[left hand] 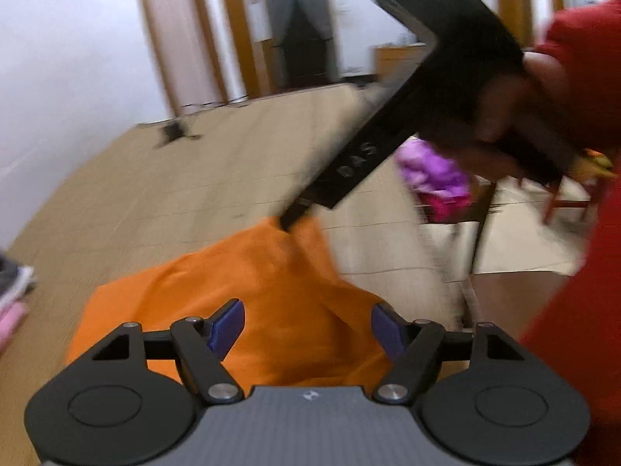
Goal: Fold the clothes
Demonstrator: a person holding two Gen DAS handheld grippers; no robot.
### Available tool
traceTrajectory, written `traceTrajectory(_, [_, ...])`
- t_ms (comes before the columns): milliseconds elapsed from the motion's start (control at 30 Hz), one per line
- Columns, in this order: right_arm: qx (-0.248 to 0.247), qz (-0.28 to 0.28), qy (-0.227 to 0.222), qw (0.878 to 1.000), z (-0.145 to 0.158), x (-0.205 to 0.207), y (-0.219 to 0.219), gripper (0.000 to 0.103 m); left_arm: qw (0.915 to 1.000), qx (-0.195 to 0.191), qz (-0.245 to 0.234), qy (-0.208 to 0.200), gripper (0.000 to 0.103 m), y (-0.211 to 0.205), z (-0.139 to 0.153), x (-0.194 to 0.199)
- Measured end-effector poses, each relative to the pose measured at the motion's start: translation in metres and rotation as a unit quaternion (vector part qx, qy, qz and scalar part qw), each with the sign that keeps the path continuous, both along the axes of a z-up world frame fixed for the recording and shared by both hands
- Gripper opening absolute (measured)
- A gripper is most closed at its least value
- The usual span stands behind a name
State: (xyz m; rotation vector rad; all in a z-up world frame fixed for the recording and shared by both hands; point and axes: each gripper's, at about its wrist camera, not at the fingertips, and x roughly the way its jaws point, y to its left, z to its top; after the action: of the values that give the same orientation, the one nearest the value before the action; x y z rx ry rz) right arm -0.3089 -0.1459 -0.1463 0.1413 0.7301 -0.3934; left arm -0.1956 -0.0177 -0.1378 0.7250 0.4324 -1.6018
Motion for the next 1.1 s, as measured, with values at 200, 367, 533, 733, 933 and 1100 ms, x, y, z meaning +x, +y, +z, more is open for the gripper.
traceTrajectory(200, [-0.037,0.267,0.106,0.957,0.001,0.063,0.006,0.055,0.9999,0.008,-0.010,0.007,0.071,0.002,-0.013,-0.010])
traceTrajectory(367, [0.032,0.371,0.215,0.903,-0.013,0.090,-0.002,0.037,0.9996,-0.016,0.009,0.021,0.071,0.018,0.000,-0.019])
traceTrajectory(533, [0.107,0.440,0.264,0.852,-0.003,0.070,-0.004,0.037,0.9935,-0.044,0.098,0.038,0.073,0.044,0.011,0.004])
traceTrajectory(733, [0.031,0.451,0.237,0.860,0.011,0.051,-0.001,0.038,0.9897,-0.015,0.126,0.066,0.074,0.050,0.010,0.026])
traceTrajectory(933, [-0.021,0.521,0.221,0.824,0.015,0.091,0.021,0.039,0.9914,0.049,0.080,0.092,0.073,0.026,-0.010,0.017])
traceTrajectory(1100, [-0.022,0.623,0.250,0.741,-0.012,0.107,0.029,0.014,0.9725,0.054,0.191,0.122,0.041,0.027,-0.015,0.019])
